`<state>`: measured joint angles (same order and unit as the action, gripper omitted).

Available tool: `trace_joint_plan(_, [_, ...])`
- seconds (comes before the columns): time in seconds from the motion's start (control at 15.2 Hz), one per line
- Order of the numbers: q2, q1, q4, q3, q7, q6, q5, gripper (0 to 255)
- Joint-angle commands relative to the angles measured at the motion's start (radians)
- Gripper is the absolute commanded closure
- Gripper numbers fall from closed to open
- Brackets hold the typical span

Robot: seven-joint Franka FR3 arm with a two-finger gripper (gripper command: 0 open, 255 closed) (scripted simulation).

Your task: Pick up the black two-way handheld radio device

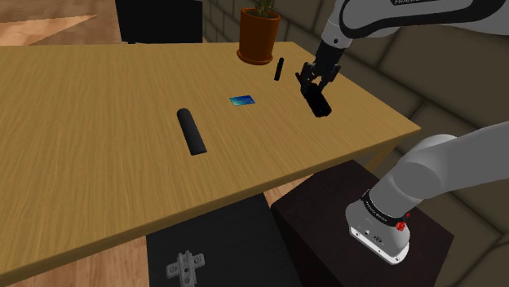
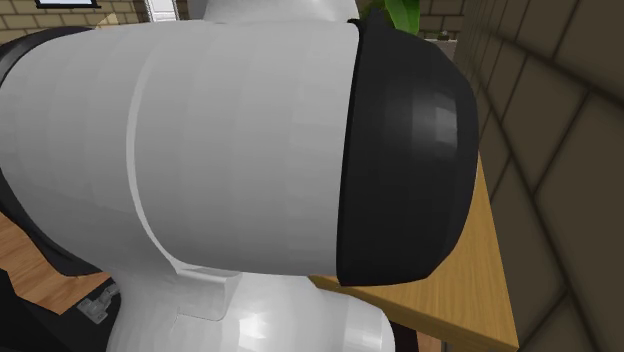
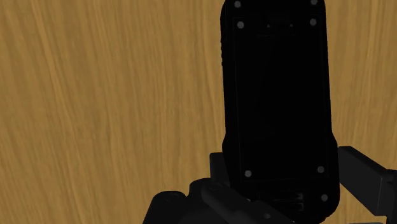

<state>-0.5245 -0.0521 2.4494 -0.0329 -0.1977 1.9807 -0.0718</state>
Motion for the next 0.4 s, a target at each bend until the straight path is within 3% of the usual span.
trace_joint_plan(0.0, [-0.006,0.000,-0.025,0.000,-0.003,-0.031,0.001,255])
trace_joint_plan(0.33, [-0.011,0.000,-0.064,0.001,-0.005,-0.075,0.002,255])
